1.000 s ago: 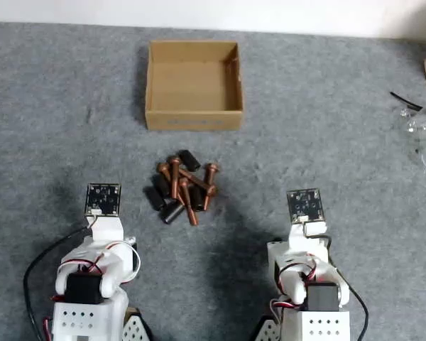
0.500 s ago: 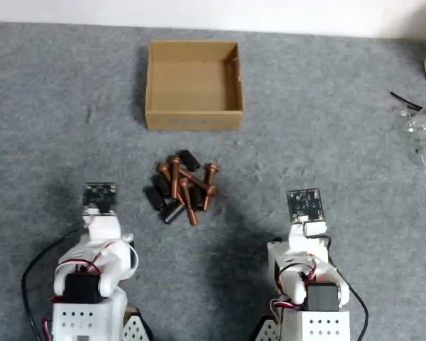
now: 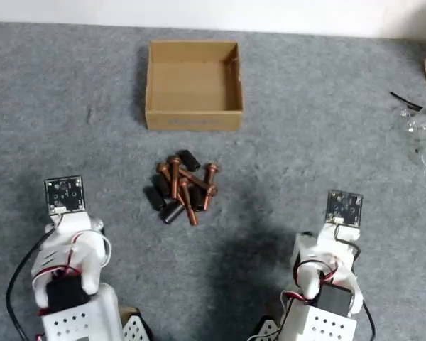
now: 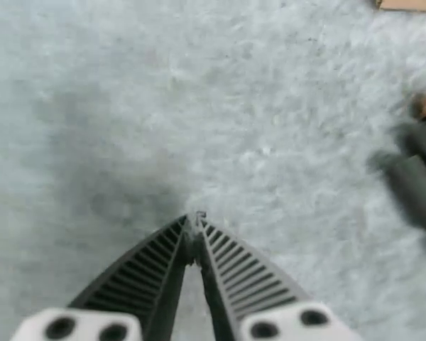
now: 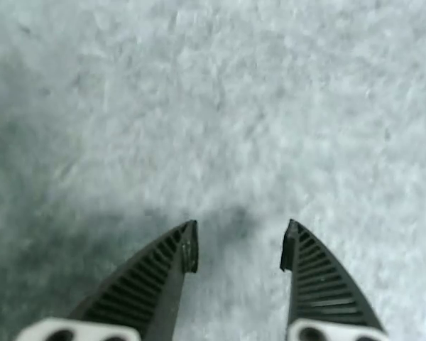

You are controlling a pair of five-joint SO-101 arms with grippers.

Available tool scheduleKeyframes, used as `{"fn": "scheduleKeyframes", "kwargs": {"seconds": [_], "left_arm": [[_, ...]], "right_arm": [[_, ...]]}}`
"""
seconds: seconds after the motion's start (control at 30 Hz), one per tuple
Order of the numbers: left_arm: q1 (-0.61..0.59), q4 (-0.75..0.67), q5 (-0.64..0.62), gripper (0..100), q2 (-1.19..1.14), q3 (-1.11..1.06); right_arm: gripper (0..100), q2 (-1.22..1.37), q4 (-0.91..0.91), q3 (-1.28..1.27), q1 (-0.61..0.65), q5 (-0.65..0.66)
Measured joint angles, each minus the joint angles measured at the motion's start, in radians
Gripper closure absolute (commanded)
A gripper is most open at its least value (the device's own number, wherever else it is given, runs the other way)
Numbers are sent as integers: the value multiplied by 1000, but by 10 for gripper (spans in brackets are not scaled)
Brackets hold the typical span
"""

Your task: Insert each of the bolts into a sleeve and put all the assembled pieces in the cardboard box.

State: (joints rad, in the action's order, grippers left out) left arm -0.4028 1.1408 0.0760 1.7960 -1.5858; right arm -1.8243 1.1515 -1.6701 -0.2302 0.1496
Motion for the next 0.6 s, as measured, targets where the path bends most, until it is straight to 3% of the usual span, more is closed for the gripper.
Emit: {"fn": "scheduleKeyframes", "kwargs": {"seconds": [0.1, 0.37, 0.6], "left_arm": [[-18, 14, 92, 993, 0, 48], [-11, 20, 121, 973, 2, 275], [146, 20, 123, 944, -138, 580]], "right_arm": [[815, 0, -31, 0, 5, 0], [815, 0, -68, 0, 71, 0], [815, 0, -68, 0, 71, 0]]}}
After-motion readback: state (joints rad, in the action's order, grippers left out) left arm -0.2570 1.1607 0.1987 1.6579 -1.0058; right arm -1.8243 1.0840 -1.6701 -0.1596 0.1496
